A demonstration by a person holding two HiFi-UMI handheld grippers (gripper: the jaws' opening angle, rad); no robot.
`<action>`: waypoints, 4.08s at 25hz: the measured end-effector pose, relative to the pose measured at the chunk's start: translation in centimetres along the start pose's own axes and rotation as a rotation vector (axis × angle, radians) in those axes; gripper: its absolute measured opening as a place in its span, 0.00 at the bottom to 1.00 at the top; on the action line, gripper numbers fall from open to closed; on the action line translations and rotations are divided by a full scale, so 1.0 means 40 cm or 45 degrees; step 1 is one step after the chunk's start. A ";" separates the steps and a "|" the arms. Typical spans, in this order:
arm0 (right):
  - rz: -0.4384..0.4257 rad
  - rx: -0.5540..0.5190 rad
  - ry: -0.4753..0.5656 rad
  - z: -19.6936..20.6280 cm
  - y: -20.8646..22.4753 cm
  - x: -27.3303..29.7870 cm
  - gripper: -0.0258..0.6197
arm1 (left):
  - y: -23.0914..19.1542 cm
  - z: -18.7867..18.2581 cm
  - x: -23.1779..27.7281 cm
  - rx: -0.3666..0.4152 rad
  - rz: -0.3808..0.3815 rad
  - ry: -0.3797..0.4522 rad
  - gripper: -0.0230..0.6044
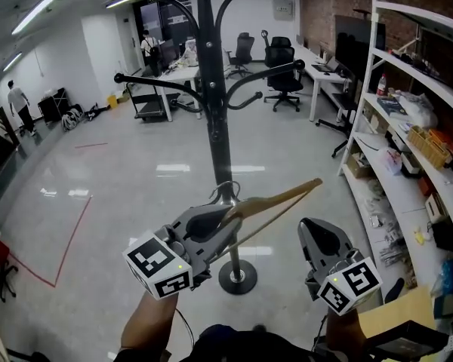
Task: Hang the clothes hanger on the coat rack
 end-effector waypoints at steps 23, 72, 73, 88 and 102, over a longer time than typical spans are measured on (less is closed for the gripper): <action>0.125 0.025 -0.159 0.028 0.071 0.255 0.05 | -0.381 0.016 0.139 -0.048 0.158 -0.061 0.12; 0.093 0.049 -0.226 0.069 0.073 0.290 0.05 | -0.441 0.059 0.129 0.234 0.073 0.060 0.17; 0.091 0.049 -0.227 0.069 0.073 0.290 0.05 | -0.442 0.058 0.126 0.235 0.071 0.059 0.17; 0.029 0.057 -0.205 0.072 0.079 0.257 0.05 | -0.436 0.029 0.048 0.220 -0.101 0.078 0.18; -0.108 0.059 -0.164 0.103 0.077 0.165 0.05 | -0.244 0.059 -0.183 0.102 -0.404 0.196 0.17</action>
Point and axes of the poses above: the fingertips, and each gripper's own axes: x forward along the fingers, y to its right, z out of its underside, the point moved 7 cm from there along -x, backward along the fingers, and after that the axes turned 9 degrees about -y, right-handed, at the moved point
